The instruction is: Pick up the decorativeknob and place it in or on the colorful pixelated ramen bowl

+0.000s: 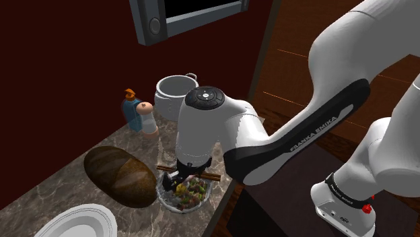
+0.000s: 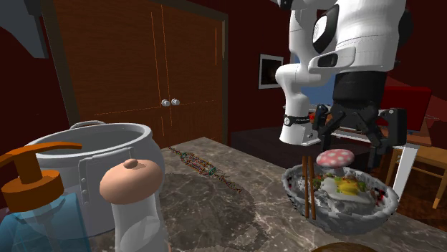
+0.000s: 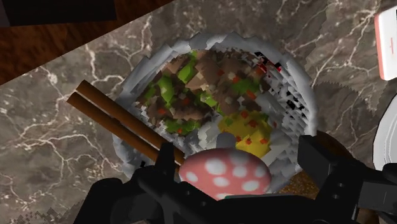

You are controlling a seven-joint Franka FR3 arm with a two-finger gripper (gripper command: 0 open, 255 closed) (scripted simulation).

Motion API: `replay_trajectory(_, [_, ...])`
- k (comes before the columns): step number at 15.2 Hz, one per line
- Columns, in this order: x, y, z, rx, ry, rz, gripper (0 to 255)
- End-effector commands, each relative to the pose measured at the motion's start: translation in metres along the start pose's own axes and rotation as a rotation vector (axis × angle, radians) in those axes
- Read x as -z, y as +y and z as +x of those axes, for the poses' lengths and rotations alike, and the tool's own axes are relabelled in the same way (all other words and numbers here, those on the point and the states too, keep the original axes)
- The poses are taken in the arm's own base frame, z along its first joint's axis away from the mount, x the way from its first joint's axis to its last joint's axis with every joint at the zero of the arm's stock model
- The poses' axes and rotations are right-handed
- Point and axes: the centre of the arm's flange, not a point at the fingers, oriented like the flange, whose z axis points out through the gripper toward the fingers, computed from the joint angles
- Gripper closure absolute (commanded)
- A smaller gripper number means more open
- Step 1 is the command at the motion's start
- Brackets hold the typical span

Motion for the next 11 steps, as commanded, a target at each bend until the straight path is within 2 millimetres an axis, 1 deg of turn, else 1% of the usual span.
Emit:
replay_trajectory(1, [0.019, 0.000, -0.001, 0.000, -0.001, 0.000, 0])
replay_trajectory(3, [0.043, 0.000, -0.001, 0.000, -0.001, 0.000, 0])
replay_trajectory(11, [0.043, 0.000, -0.001, 0.000, -0.001, 0.000, 0])
